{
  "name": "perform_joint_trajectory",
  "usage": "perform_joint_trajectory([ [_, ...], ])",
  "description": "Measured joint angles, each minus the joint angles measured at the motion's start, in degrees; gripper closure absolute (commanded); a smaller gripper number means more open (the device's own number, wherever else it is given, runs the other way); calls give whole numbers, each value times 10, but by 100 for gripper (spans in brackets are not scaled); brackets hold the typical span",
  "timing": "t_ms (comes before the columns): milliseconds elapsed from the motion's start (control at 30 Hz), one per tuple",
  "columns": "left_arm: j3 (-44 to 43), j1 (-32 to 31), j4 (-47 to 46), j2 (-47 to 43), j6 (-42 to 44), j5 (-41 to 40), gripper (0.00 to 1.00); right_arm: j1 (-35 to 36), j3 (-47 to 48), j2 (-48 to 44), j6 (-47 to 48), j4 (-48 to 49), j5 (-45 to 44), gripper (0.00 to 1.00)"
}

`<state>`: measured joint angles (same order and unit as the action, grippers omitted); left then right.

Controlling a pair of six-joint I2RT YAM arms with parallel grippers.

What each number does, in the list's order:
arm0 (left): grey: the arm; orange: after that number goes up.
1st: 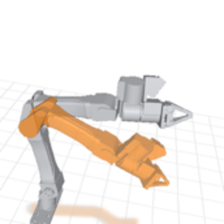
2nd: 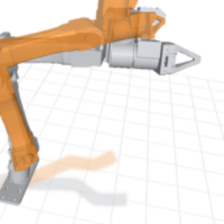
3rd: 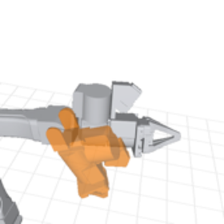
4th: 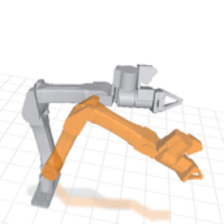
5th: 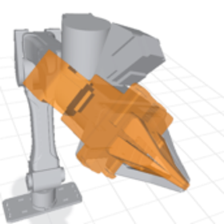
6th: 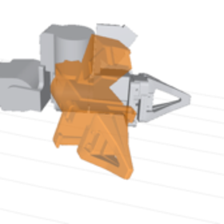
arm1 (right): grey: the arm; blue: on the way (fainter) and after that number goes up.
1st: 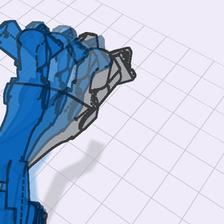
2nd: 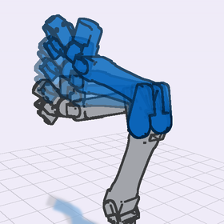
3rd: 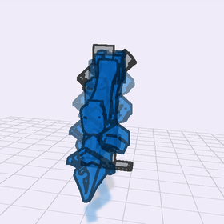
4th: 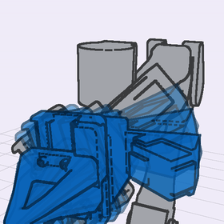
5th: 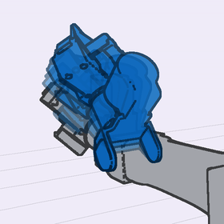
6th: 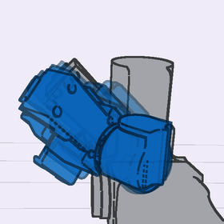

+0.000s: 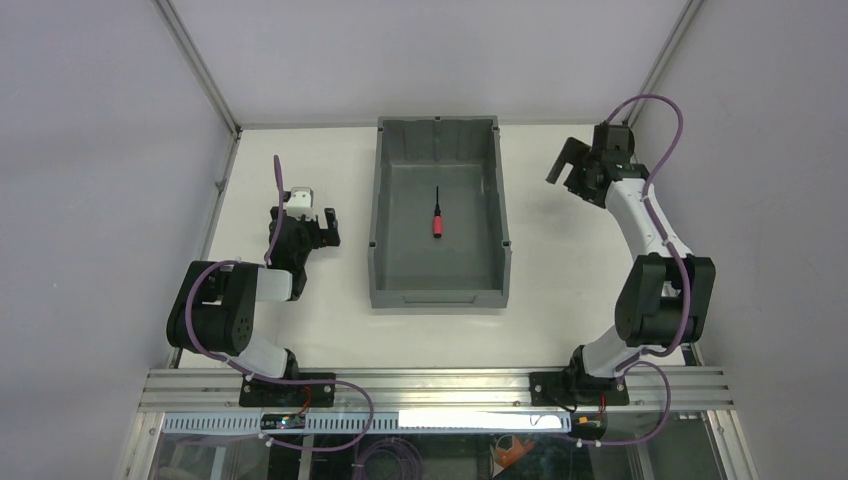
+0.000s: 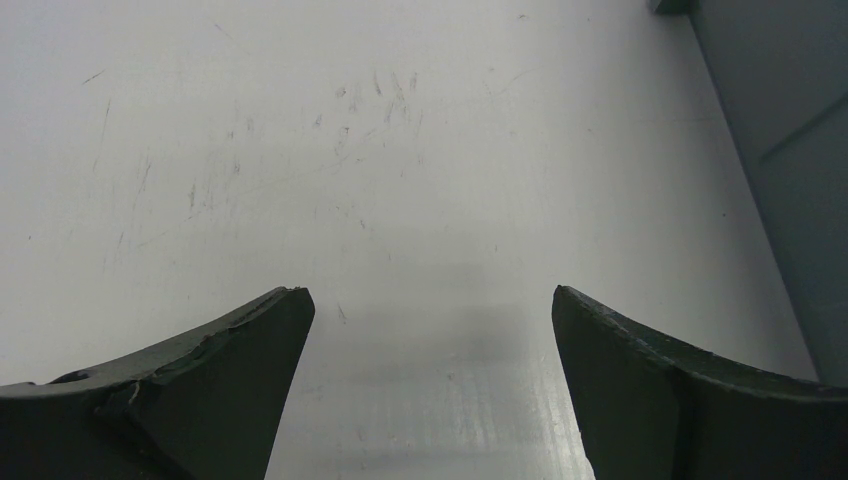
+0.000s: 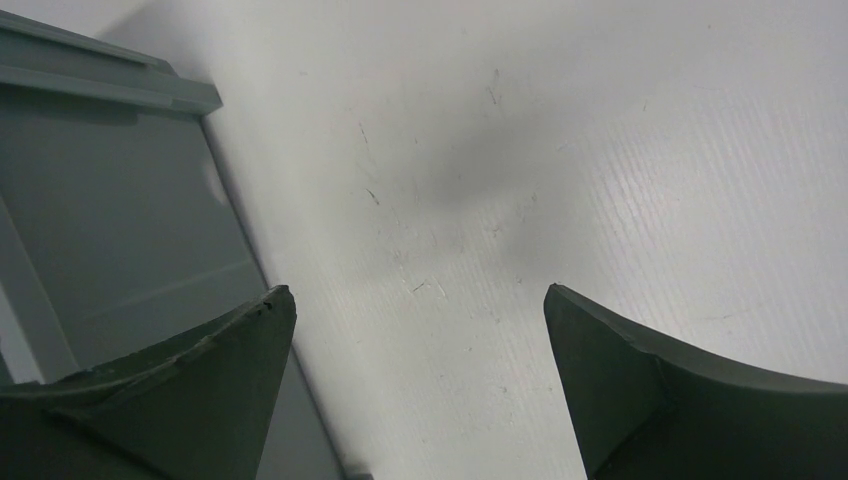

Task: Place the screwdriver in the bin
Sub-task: Reset both arms

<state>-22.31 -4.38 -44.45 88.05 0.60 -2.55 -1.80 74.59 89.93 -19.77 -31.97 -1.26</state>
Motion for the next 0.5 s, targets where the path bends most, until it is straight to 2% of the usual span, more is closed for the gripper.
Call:
perform_joint_trajectory([
  [500, 0, 0, 0, 0, 0, 0, 1, -1, -80, -34, 15, 97, 6, 1],
])
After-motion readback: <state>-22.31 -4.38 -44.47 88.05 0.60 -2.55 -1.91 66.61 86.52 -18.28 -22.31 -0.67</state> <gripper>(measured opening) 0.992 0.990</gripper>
